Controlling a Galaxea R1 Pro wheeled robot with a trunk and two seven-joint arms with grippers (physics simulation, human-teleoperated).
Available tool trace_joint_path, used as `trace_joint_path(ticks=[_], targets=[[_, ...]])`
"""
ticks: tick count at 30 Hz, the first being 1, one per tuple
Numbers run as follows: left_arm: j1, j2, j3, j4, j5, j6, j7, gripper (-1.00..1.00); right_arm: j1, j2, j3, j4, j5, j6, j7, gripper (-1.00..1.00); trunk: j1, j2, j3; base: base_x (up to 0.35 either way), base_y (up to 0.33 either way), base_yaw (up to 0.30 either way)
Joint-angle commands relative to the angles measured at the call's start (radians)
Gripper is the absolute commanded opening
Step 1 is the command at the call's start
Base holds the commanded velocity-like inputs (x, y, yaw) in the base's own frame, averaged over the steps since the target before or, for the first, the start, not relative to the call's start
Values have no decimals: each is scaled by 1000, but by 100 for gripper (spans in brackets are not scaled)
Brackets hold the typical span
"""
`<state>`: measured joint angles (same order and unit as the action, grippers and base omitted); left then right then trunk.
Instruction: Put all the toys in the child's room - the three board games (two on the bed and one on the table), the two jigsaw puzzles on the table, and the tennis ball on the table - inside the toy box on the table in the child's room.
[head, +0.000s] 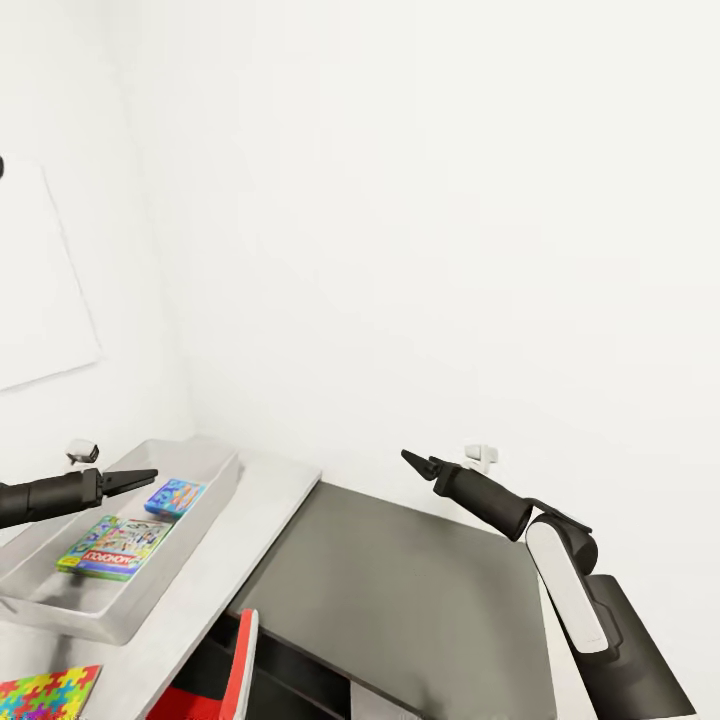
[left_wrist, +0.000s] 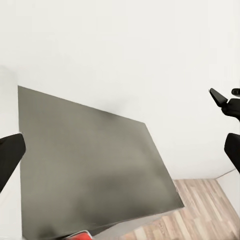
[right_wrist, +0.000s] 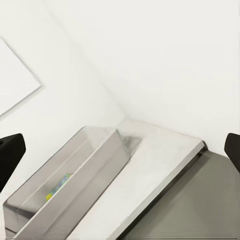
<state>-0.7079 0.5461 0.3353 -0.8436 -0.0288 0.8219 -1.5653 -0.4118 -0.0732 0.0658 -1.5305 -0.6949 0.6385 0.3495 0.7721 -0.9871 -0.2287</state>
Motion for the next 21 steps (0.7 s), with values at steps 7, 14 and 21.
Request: trace_joint_path(ticks=[7,14,21], targets=[[-1,0,1,0,-3,8,-6,100,-1,0,0,0,-3,4,0,100,0,-1,10,-193,-114,33],[-1,0,1,0,-3,5,-6,100,-1,0,0,0,-4,2,-8,100,0,-1,13,-32,-22,26],[-1,0,1,0,-3,5,-6,100,-1,0,0,0,-6,2,-12,100,0,-1,13,-2,-2,2]])
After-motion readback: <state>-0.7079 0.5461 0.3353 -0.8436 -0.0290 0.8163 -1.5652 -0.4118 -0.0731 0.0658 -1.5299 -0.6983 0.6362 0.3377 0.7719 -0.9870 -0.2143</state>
